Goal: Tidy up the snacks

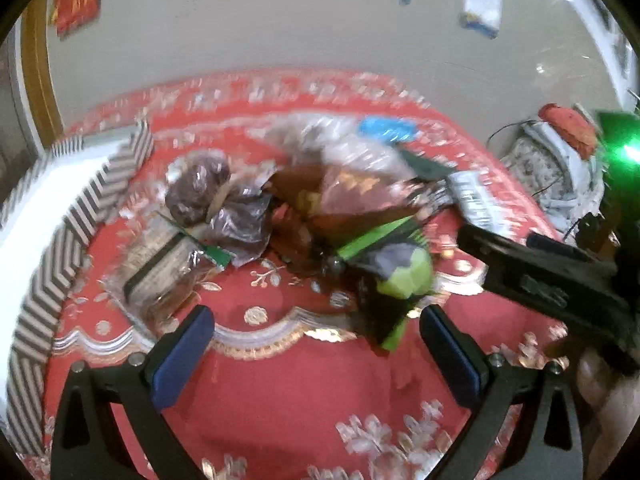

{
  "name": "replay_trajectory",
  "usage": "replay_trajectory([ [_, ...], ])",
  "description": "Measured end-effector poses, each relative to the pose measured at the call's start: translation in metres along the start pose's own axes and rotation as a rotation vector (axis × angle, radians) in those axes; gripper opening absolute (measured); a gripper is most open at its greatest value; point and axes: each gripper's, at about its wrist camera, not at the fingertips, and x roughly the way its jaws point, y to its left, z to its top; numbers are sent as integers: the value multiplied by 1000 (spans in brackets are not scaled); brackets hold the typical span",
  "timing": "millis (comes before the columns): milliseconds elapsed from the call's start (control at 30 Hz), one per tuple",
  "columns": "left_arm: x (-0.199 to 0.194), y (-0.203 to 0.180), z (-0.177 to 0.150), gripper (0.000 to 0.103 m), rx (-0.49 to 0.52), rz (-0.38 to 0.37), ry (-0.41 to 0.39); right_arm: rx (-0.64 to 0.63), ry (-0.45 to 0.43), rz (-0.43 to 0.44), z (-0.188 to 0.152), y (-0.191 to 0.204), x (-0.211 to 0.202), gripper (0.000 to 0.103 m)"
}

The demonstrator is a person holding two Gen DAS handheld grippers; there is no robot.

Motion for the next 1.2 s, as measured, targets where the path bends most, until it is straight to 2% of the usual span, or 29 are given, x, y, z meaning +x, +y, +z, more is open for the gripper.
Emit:
replay_trajectory([
  [100,-37,-16,-10,103,121,-50,-164,-25,-128,-32,-4,7,-27,96],
  [167,-54,-17,-11,103,167,-80,-261,-29,-227,-31,-10,14,-46,96],
  [267,-59,-1,2,103,182,-89,-310,22,-350,47,-17,19,-66,96],
  [333,-52,19,17,103,148,-67,-305,37,-406,75,-20,25,-73,96],
  [533,-30,89,48,103,-11,62,-272,74,-522,24,-13,45,-85,96],
  [667,-19,121,55,103,-45,32,-212,83,-589,-84,-19,44,-93,96],
  [800,-10,119,53,103,-58,54,-148,84,-584,-89,-17,40,-92,96],
  [933,-11,101,47,103,21,25,-143,48,-567,-76,-19,46,-90,96],
  [1067,-20,76,37,103,110,30,-192,16,-545,-56,-22,53,-85,96],
  [1200,-14,68,35,103,123,9,-150,-6,-535,-60,-23,57,-84,96],
])
